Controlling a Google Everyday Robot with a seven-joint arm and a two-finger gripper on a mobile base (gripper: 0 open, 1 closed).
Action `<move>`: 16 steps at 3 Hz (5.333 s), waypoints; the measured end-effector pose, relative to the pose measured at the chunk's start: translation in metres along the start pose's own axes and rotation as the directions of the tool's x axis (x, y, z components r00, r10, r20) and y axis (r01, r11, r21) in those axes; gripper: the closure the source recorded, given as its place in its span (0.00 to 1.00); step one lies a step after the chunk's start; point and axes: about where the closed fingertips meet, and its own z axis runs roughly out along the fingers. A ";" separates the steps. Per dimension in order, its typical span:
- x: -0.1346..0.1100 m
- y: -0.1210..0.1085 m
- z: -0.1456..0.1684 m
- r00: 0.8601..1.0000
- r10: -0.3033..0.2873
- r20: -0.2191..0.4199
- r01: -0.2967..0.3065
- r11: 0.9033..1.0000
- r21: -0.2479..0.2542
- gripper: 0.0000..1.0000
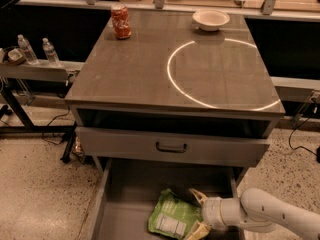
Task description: Pick green rice chip bag from middle drawer and place on counter
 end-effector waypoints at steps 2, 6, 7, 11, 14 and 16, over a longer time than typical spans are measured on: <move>0.003 -0.011 0.017 0.986 -0.116 -0.117 0.120 0.992 0.029 0.00; 0.015 -0.005 0.037 0.945 -0.172 -0.279 0.167 0.985 -0.044 1.00; 0.015 -0.005 0.037 0.945 -0.172 -0.278 0.166 0.985 -0.044 1.00; -0.060 0.014 -0.088 0.992 -0.078 -0.099 0.083 0.996 0.045 1.00; -0.083 0.036 -0.162 0.899 -0.107 -0.425 0.139 0.989 0.044 1.00; -0.116 0.030 -0.195 0.858 -0.115 -0.500 0.189 0.977 0.100 1.00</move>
Offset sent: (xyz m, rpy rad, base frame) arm 0.0211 0.0214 -0.0179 -0.2563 -0.1432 0.1130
